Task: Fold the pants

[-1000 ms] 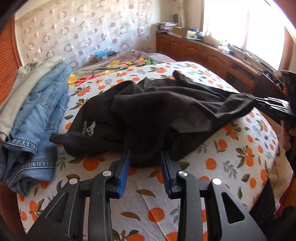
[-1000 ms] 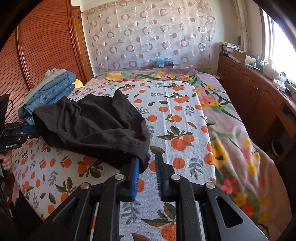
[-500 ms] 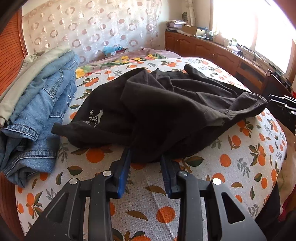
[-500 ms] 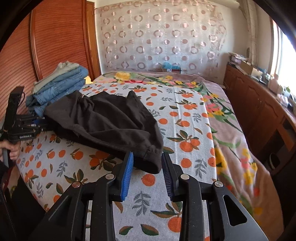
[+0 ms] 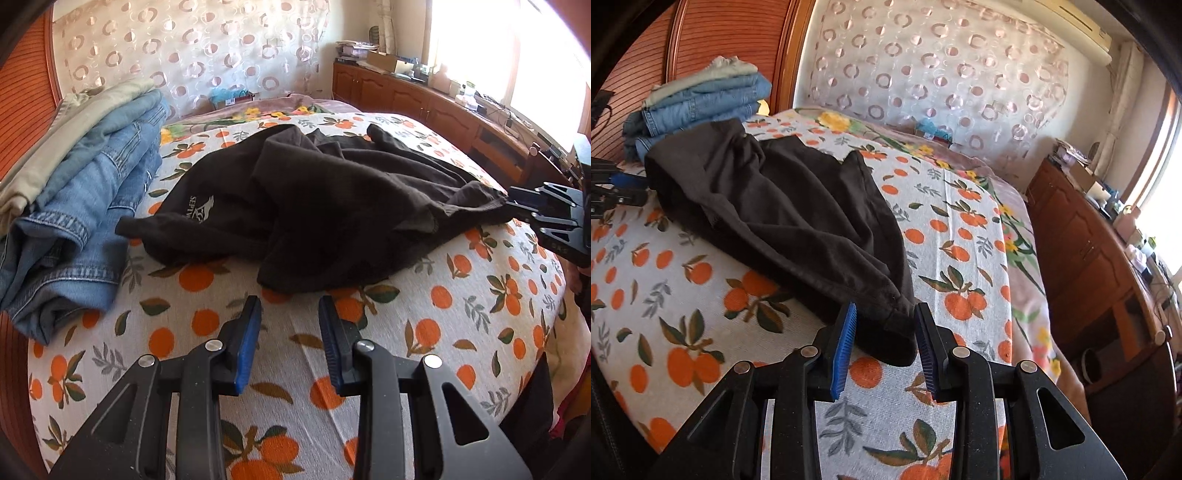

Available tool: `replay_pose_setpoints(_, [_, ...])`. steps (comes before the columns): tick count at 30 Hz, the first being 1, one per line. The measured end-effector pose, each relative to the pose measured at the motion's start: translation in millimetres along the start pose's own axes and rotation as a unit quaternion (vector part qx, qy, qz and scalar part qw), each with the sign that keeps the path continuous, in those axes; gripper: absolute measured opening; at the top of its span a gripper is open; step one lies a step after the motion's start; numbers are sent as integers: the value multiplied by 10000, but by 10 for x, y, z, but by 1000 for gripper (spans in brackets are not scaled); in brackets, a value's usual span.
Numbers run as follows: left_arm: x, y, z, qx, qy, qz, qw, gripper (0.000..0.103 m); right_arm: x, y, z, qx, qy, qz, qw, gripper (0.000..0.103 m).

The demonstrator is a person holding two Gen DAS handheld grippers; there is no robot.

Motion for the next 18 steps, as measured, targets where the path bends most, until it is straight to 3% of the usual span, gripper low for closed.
replay_pose_setpoints(1, [0, 1, -4, 7, -4, 3, 10000, 33, 2, -4, -14, 12, -9, -28, 10000, 33])
replay_pose_setpoints(3, [16, -1, -17, 16, -21, 33, 10000, 33, -39, -40, -23, -10, -27, -138, 9999, 18])
replay_pose_setpoints(5, [24, 1, -40, 32, -19, 47, 10000, 33, -111, -53, -9, -93, 189, -266, 9994, 10])
replay_pose_setpoints(7, [25, 4, -59, 45, -38, 59, 10000, 33, -192, -48, 22, -177, 306, -540, 9979, 8])
replay_pose_setpoints(13, [-105, -28, 15, -126, 70, -64, 9999, 33, -193, 42, -90, -81, 51, -984, 9951, 8])
replay_pose_setpoints(18, [-35, -63, -38, -79, -145, -112, 9998, 33, -235, 40, -160, -32, -180, -1297, 9914, 8])
Point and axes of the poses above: each gripper's, at about its wrist camera, not at the fingertips, and z roughly against the way its jaws point, x to its left, y to its underside, the point moved 7 cm from there along -z, roughly the way its jaws point, and after that the axes turned 2 degrees about y, right-handed, at the moved point
